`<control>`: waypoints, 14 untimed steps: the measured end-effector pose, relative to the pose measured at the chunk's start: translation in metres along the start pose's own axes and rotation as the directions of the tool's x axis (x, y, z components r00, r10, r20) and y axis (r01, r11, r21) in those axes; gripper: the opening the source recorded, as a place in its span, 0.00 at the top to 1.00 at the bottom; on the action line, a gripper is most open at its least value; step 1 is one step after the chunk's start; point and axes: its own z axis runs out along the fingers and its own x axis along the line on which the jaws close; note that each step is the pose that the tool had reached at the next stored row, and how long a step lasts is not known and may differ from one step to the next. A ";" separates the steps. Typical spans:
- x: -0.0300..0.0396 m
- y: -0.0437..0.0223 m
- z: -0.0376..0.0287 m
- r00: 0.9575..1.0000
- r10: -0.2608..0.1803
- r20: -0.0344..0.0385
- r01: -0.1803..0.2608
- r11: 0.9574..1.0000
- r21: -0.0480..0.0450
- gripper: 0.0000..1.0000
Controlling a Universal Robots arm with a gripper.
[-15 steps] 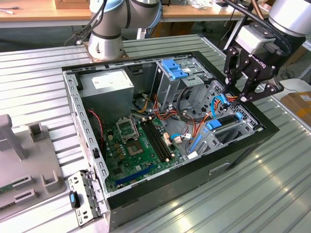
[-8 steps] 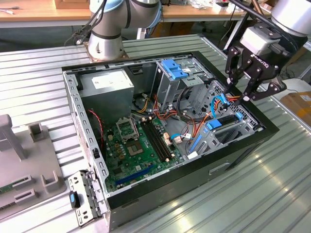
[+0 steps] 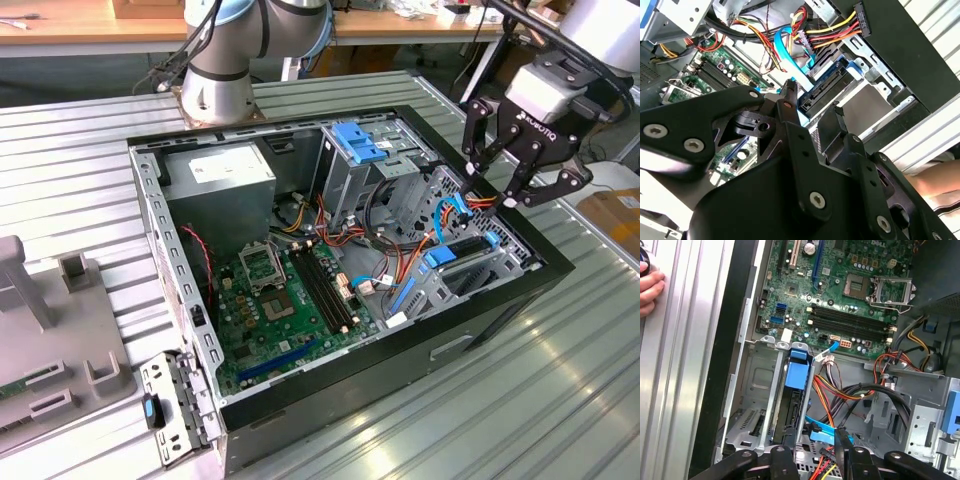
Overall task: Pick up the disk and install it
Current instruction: 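Insert the first disk wire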
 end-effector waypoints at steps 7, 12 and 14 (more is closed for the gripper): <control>0.0008 -0.0046 0.0000 1.000 -0.003 0.000 0.003 1.000 0.000 0.56; 0.0030 -0.0207 0.0000 1.000 -0.018 0.000 0.018 1.000 -0.001 0.56; 0.0037 -0.0281 0.0001 0.999 -0.036 0.000 0.036 0.999 -0.002 0.56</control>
